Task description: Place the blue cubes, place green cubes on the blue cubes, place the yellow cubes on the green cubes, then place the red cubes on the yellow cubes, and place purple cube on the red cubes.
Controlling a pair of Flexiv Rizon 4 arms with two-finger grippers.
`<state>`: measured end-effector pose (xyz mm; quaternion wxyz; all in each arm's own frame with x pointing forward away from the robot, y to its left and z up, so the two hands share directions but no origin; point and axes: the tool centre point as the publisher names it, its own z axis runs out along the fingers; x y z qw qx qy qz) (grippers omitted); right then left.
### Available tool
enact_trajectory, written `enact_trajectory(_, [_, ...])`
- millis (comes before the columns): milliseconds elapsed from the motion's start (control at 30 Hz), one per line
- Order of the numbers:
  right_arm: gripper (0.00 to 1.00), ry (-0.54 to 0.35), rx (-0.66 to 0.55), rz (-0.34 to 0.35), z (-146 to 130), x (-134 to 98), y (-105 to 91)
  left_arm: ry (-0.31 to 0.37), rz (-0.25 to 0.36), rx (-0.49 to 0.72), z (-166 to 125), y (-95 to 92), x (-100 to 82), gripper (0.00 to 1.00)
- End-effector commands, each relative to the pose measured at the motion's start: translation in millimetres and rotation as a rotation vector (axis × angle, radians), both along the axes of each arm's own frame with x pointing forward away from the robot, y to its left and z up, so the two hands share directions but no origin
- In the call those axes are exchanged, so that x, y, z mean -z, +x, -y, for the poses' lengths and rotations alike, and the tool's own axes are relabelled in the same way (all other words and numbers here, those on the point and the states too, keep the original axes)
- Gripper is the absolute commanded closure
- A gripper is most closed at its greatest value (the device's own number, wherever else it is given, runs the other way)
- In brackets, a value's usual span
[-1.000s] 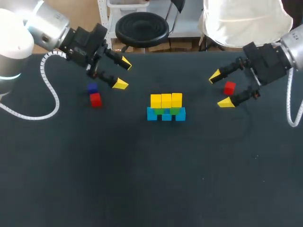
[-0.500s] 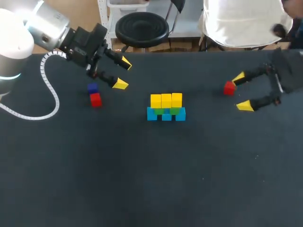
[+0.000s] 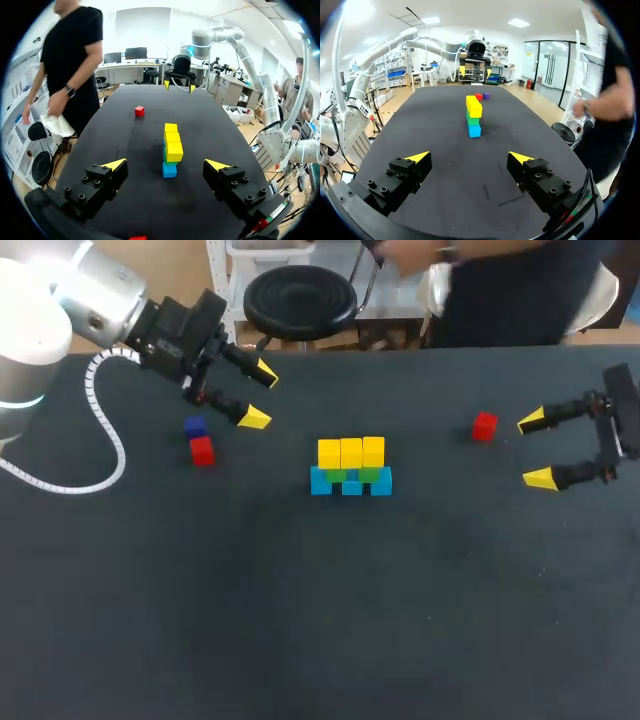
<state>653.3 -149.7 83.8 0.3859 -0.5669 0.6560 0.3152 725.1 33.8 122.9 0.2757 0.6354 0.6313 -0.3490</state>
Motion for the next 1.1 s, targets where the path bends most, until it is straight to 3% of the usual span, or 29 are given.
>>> enact_trajectory(33, [0.0, 0.003, -0.001, 0.0, -0.2, 1.0, 1.2, -0.001, 0.003, -0.002, 0.0, -1.1, 0.4, 0.0])
enact_trajectory(167, [0.0, 0.014, -0.005, 0.008, 0.6, 2.1, 4.6, -0.001, 0.003, -0.002, 0.0, -1.1, 0.4, 0.0])
enact_trajectory(733, [0.0, 0.14, 0.034, 0.003, 17.5, 12.3, 74.9, -0.001, 0.003, -0.002, 0.0, -1.1, 0.4, 0.0])
enact_trajectory(1100, [0.0, 0.12, 0.034, -0.028, 10.5, 35.2, 108.2, -0.001, 0.003, -0.002, 0.0, -1.1, 0.4, 0.0])
